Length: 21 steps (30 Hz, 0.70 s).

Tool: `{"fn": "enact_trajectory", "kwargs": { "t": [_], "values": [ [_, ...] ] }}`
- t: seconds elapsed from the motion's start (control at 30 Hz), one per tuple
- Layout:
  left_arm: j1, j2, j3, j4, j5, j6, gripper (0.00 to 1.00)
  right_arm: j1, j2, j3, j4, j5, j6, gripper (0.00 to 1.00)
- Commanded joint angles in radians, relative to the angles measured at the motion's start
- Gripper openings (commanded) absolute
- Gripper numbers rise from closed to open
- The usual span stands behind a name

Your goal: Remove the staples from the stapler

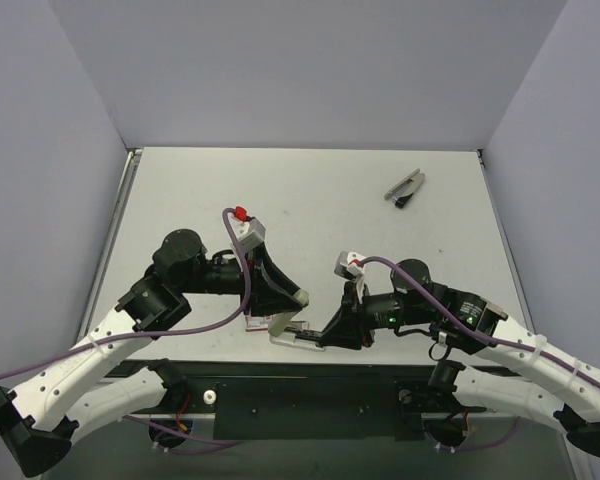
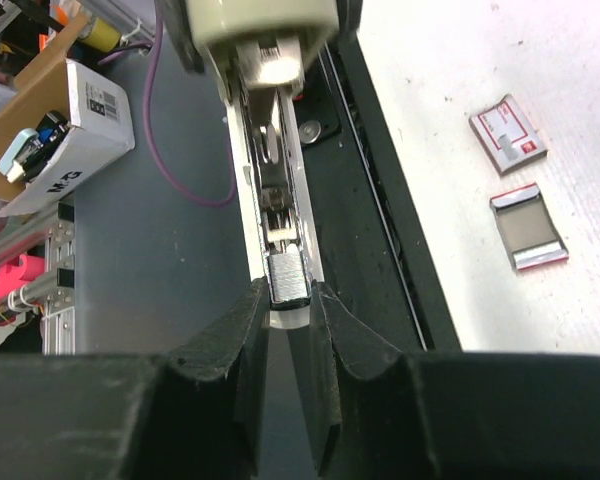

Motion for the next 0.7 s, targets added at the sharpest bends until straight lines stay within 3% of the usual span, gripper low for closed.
{"fn": "enact_trajectory", "kwargs": {
  "t": [0.0,0.13,0.43,0.67],
  "values": [
    [0.011,-0.006,0.062,0.147,-0.098,-0.026,0.0,0.02,-0.012,-0.009,-0.003,0.004,0.033,0.0],
    [0.011,0.021,0.065,0.158,-0.091,-0.027,0.0,0.019,0.003,0.044,-0.025,0.039,0.024,0.01],
    [0.01,0.05,0.054,0.13,-0.129,0.007,0.0,0.015,0.043,0.183,-0.181,0.261,-0.085,0.35],
    [0.011,0.093,0.073,0.086,-0.245,0.037,0.0,-0.024,0.078,0.276,-0.256,0.396,-0.156,0.47]
  ]
}}
